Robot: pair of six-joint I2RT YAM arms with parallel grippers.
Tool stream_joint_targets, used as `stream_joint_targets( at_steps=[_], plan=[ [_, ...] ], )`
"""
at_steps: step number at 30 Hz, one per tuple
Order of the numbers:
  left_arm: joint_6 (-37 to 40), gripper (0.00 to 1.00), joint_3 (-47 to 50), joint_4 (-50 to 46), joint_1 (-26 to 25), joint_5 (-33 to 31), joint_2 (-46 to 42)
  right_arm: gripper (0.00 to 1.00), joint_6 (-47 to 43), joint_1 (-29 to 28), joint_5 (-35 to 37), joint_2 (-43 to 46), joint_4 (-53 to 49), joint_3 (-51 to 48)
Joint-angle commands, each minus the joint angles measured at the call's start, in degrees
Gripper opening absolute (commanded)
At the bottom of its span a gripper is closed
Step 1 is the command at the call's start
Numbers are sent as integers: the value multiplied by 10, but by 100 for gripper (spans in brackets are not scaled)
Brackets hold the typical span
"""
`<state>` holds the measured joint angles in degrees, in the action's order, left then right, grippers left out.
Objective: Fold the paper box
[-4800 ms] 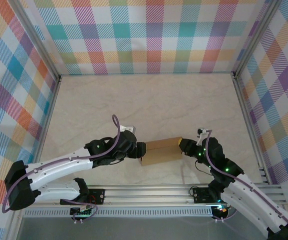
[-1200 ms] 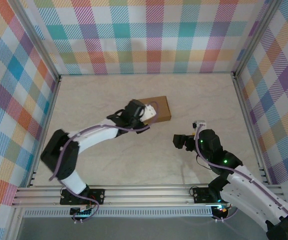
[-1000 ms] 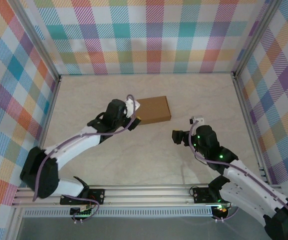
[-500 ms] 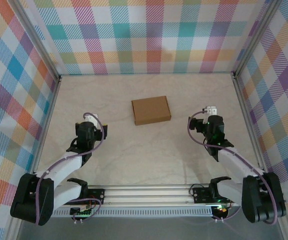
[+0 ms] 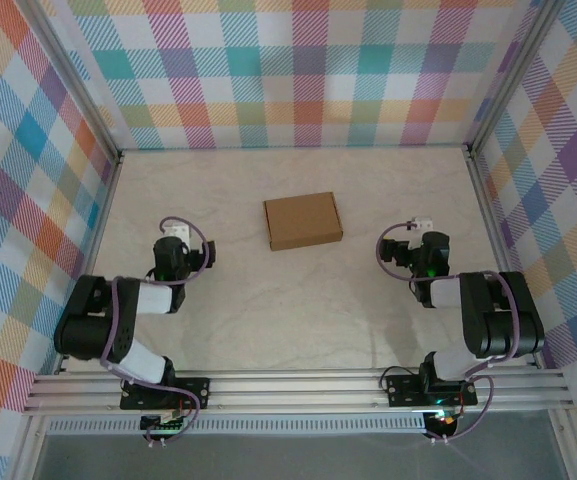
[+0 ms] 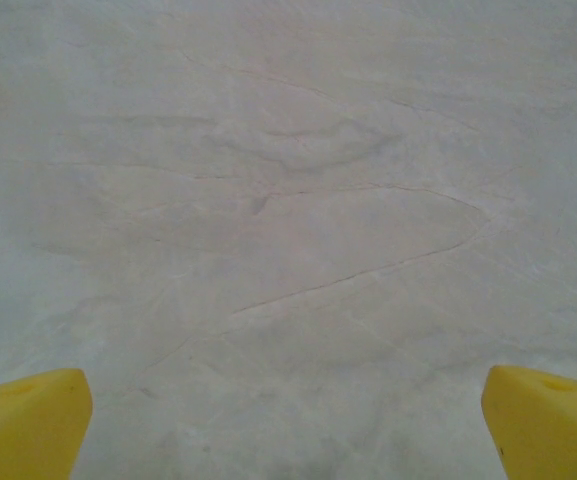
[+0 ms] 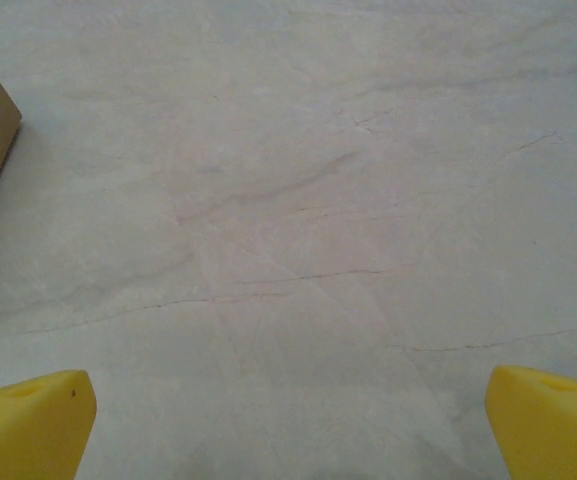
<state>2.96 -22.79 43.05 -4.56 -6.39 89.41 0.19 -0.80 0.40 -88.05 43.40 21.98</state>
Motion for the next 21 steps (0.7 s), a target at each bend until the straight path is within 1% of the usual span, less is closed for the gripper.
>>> stream_joint_targets(
  at_steps=[1,21],
  plan=[
    [-11,100,-18,20,10,26,1,100,6,8,-23,1,41,17],
    [-11,100,-18,21,9,24,2,100,5,8,-23,1,40,17]
  ],
)
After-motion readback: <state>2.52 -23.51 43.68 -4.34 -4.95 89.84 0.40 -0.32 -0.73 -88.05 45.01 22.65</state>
